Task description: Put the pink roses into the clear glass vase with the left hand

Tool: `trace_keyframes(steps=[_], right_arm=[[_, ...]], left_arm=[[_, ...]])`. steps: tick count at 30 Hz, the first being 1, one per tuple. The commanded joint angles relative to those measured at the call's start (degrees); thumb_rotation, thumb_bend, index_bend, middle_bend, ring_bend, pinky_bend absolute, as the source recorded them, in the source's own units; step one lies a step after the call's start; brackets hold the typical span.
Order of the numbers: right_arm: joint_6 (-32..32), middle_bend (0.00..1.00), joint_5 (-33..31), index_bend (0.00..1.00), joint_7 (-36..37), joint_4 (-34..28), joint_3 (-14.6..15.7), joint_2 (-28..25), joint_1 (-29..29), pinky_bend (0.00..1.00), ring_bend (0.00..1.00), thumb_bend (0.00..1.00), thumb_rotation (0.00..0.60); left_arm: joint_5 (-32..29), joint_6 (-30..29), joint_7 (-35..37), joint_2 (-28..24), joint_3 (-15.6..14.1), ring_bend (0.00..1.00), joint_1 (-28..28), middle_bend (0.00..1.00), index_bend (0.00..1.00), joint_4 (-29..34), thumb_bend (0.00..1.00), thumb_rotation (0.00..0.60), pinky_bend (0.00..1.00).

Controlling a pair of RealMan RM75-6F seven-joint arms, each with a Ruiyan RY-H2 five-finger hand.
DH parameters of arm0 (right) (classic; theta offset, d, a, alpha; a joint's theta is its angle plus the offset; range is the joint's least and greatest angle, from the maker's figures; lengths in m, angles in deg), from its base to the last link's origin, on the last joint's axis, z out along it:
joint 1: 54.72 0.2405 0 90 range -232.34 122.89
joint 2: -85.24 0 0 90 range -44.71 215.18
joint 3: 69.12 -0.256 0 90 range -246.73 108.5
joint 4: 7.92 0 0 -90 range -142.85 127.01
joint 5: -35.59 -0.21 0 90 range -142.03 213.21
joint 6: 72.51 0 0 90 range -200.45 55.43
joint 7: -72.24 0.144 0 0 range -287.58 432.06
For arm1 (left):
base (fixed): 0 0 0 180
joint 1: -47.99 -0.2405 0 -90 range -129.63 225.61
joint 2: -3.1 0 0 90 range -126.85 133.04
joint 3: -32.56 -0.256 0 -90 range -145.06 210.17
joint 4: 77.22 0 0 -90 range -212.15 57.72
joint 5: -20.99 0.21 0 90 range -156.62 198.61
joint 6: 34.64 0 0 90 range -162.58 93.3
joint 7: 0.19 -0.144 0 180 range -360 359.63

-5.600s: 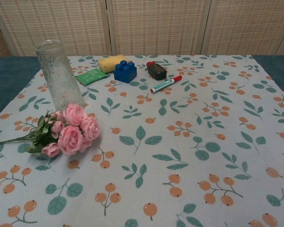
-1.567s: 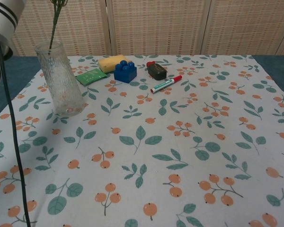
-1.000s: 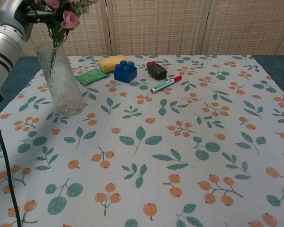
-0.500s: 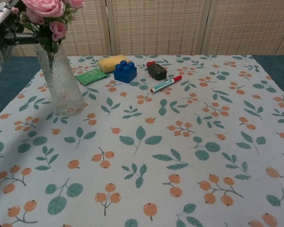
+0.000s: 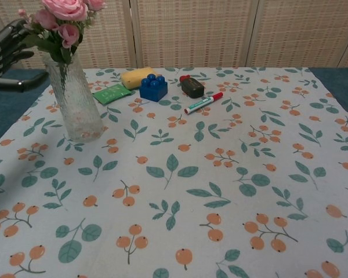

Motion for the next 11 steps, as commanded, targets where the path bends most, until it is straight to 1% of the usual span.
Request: trace_keyframes(steps=[1,4,5,6,8,9,11], right_arm=[[0.00,0.00,0.22,0.00,0.02,0.06,0.10,-0.08,0.01,0.00,0.00,0.21,0.600],[-0.35,0.00,0.27,0.00,-0.11,0.06,0.23,-0.01,0.10,0.00,0.00,0.21,0.600],[-0.45,0.00,0.25,0.00,-0.26,0.06,0.25,0.05,0.12,0.00,0.00,0.21,0.600],[-0.58,0.00,0.17,0.00,-0.55,0.07,0.26,0.16,0.12,0.00,0.00,0.21,0.600],[-0.79,0.00,-0.03,0.00,-1.19,0.06,0.25,0.44,0.11,0.00,0.00,0.21,0.600],[-0.98,0.00,-0.20,0.00,-1.69,0.00,0.24,0.68,0.11,0.00,0.00,0.21,0.600],[-1.30,0.00,-0.31,0.00,-2.62,-0.06,0.24,1.06,0.17,0.00,0.00,0.21,0.600]], left_arm=[[2.48,-1.26,-3.45,-4.65,-6.61,0.00,-6.06,0.00,0.00,2.51,0.33,0.600,0.07],[5.60,-3.33,-8.39,-9.38,-13.24,0.00,-11.39,0.00,0.00,5.71,0.32,0.600,0.06],[6.35,-4.16,-11.33,-10.79,-15.01,0.00,-12.99,0.00,0.00,6.45,0.32,0.600,0.06],[7.01,-5.23,-16.14,-12.51,-16.89,0.00,-14.96,0.00,0.00,7.55,0.32,0.600,0.06],[7.00,-6.87,-22.81,-14.65,-18.32,0.00,-17.50,0.00,0.00,9.63,0.32,0.600,0.06],[6.59,-8.10,-26.52,-15.49,-18.39,0.00,-18.90,0.00,0.00,10.68,0.32,0.600,0.06],[6.33,-8.73,-31.67,-16.66,-18.45,0.00,-20.00,0.00,0.00,11.43,0.32,0.600,0.06]])
